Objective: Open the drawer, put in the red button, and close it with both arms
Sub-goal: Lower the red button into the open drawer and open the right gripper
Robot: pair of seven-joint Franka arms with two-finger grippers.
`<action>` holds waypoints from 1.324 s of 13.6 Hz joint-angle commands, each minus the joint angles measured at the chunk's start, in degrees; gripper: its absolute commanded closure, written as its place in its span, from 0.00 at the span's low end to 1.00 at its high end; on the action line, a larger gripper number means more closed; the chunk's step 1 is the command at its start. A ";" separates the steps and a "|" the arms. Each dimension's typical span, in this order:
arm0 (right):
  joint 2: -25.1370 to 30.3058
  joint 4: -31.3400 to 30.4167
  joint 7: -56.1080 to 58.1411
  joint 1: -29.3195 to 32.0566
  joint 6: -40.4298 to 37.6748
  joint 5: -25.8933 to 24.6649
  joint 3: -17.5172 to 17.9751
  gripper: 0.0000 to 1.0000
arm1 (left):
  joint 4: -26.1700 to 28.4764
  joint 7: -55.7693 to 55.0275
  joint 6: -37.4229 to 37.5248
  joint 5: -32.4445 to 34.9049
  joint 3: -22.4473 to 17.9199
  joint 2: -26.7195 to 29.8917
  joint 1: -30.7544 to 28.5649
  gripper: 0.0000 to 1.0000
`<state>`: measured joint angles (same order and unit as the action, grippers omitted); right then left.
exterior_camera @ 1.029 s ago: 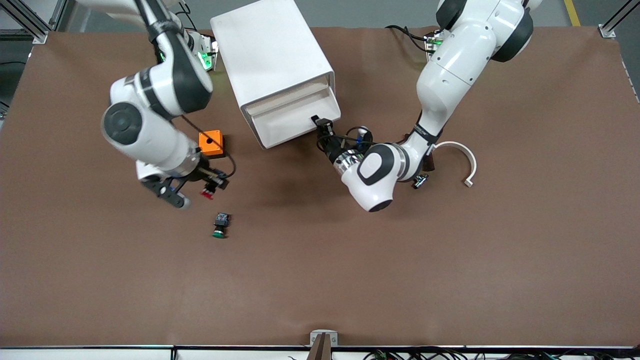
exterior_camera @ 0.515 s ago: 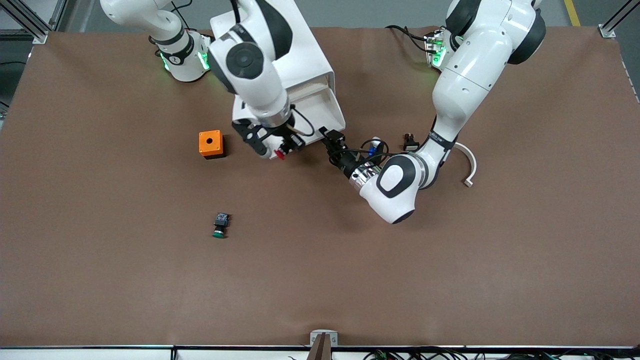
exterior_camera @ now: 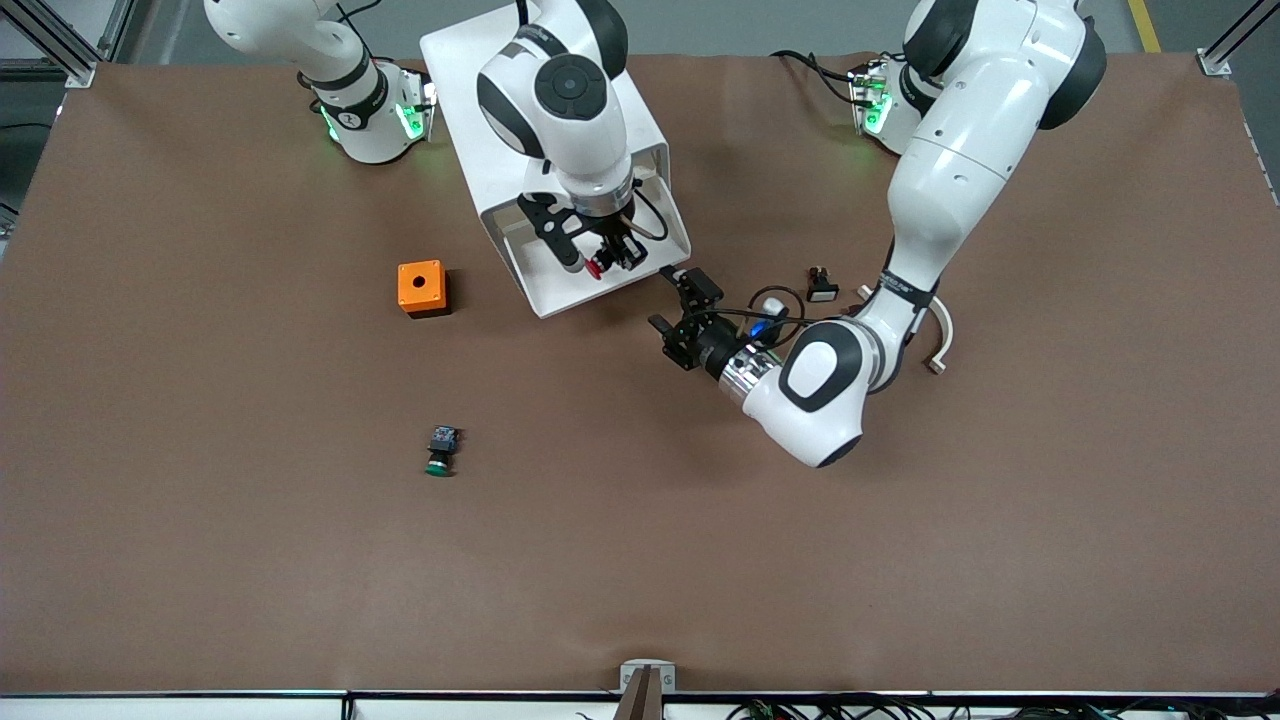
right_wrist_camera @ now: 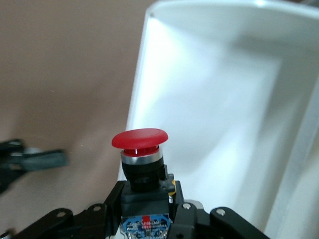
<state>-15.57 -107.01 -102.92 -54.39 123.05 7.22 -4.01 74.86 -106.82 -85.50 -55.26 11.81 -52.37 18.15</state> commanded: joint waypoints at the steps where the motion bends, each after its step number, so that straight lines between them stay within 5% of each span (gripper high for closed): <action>1: 0.01 -1.10 -5.26 -1.68 0.61 -0.98 -0.73 0.77 | -1.12 15.18 -0.28 6.80 0.23 1.48 -1.18 0.00; 2: -0.42 -0.92 -5.63 -1.77 0.61 -0.98 -0.73 0.29 | -1.12 18.80 -0.28 9.44 0.23 1.83 -1.36 0.00; 3: -0.60 -0.57 -5.63 -1.86 0.61 -0.98 -0.73 0.01 | -1.64 22.32 -0.28 12.69 0.23 2.01 -1.36 0.00; 9: -0.87 5.22 4.00 3.22 -1.31 -0.81 -1.09 0.00 | -3.58 34.92 -12.91 32.27 0.92 7.89 -0.66 0.00; 15: -0.52 8.39 45.45 19.28 -10.27 -0.89 -1.17 0.00 | -2.35 33.70 -24.44 55.66 2.69 13.26 6.71 0.00; 18: 0.79 8.57 65.84 29.04 -16.07 -0.98 -1.26 0.00 | -1.64 32.56 -25.07 60.62 2.60 13.61 10.32 0.00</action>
<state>-15.95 -99.06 -47.79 -30.86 110.32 6.60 -6.42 70.88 -73.47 -109.06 2.68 14.70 -40.19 26.97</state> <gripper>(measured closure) 0.000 0.000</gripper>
